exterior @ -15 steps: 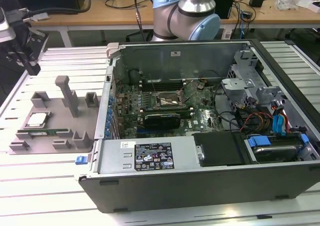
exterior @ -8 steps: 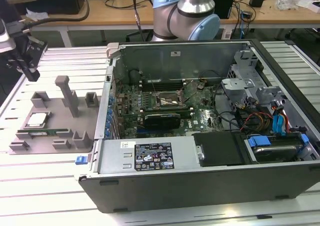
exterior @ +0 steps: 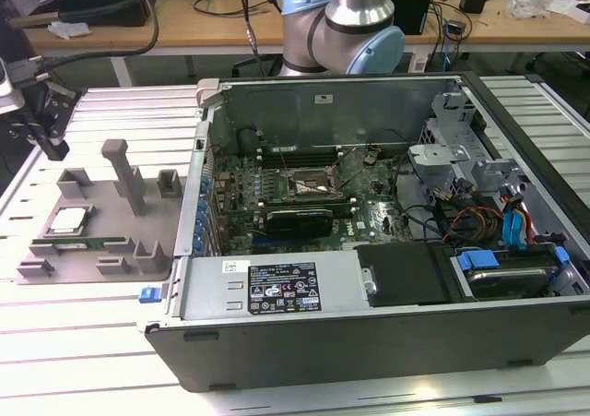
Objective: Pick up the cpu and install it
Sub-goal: 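Reach for the cpu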
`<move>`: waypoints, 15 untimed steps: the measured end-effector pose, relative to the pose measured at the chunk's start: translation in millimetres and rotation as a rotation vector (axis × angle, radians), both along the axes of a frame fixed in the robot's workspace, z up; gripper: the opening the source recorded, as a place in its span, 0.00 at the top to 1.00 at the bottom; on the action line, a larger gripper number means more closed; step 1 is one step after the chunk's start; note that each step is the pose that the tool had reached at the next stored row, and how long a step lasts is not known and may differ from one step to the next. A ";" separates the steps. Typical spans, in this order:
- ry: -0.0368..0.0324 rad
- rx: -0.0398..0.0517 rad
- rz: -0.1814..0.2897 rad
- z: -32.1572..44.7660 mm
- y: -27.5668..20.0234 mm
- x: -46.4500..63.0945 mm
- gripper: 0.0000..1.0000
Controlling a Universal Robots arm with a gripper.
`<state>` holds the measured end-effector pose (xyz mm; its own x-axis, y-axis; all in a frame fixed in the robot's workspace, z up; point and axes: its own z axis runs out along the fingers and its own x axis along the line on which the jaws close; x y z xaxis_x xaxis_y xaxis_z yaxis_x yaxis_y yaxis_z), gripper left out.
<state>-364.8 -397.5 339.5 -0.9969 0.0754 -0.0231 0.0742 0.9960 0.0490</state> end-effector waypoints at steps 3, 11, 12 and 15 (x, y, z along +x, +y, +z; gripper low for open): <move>0.0003 -0.0001 -0.001 -5.2 2.6 -2.0 0.89; 0.0000 0.0000 -0.004 -19.0 15.7 -5.5 0.89; 0.0000 0.0000 -0.005 -19.8 16.7 -5.8 0.89; 0.0002 -0.0001 -0.005 -23.0 21.9 -7.2 0.89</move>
